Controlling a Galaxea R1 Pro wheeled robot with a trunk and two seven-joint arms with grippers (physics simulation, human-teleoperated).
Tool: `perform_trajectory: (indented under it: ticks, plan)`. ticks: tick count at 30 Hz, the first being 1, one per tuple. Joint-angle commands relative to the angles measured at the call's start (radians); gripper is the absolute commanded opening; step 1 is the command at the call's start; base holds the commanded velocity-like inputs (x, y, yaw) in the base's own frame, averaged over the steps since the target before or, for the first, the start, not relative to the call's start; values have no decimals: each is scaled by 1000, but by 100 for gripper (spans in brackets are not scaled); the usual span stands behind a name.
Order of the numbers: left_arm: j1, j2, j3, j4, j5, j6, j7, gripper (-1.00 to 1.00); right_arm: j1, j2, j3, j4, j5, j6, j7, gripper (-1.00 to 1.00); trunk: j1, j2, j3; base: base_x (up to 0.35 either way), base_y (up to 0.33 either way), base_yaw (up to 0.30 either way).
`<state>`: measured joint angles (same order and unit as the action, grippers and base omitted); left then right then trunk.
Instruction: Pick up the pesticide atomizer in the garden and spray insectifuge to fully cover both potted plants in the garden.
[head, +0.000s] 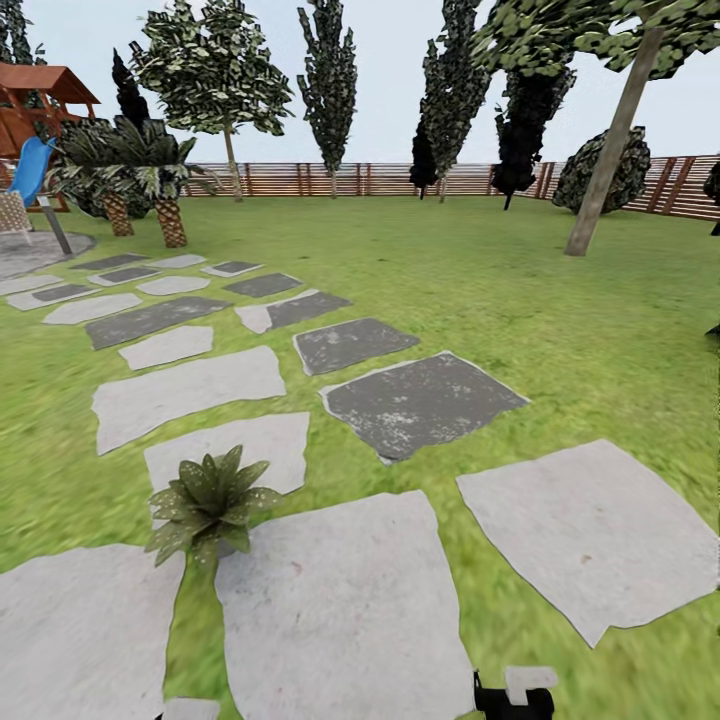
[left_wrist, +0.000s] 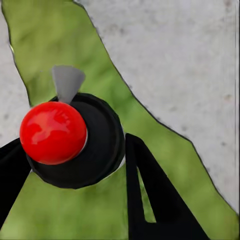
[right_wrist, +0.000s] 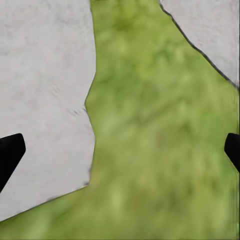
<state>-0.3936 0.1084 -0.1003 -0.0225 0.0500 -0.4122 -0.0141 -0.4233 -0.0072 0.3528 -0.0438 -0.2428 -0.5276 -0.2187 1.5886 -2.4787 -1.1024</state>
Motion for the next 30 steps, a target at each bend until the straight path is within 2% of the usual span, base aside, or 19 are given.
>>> perform_trajectory:
  ticks: [1,30]
  plan:
    - [-1,0,-7,1,5,-4,-1,-100,0,0,9,0,-7,-1,-3,100,0,0,-1,78,-276,0]
    - [-1,0,-7,1,5,-4,0,-100,0,0,11,8,-1,1,1,100,0,0,-1,88,-276,0]
